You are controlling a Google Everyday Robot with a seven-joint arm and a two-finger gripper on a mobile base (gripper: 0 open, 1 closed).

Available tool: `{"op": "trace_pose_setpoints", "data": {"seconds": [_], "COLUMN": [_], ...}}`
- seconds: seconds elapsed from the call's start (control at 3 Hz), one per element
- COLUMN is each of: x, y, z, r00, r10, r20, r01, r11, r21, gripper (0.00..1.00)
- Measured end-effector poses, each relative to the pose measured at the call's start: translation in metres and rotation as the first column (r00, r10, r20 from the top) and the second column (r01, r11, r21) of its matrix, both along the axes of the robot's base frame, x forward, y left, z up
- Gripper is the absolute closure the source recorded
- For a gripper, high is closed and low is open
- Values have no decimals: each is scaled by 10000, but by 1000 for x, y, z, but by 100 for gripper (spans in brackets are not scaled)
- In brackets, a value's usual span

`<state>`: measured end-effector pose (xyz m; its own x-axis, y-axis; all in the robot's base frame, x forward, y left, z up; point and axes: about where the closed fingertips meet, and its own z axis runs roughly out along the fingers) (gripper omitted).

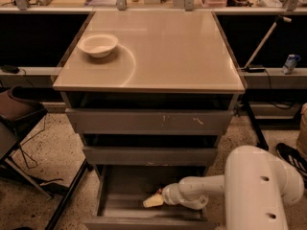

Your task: Pick coke can from bottom drawer and place on counter

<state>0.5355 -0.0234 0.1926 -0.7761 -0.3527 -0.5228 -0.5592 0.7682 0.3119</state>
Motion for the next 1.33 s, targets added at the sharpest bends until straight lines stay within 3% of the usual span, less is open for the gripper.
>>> {"op": "trace_pose_setpoints", "data": {"seconds": [0.33,0.67,1.0,1.33], "x": [0,-5,-15,-20], "y": [-8,1,20,40], "z": [0,-11,-56,-60], "r00": [9999,9997,9939,9938], "r10": [-171,-87,-459,-106], "r20": [12,-217,-999,-1109], "r01": [171,86,410,50], "r11": [9999,9999,9979,9987], "r21": [10,-71,-509,-510], "gripper": [0,0,0,0]}}
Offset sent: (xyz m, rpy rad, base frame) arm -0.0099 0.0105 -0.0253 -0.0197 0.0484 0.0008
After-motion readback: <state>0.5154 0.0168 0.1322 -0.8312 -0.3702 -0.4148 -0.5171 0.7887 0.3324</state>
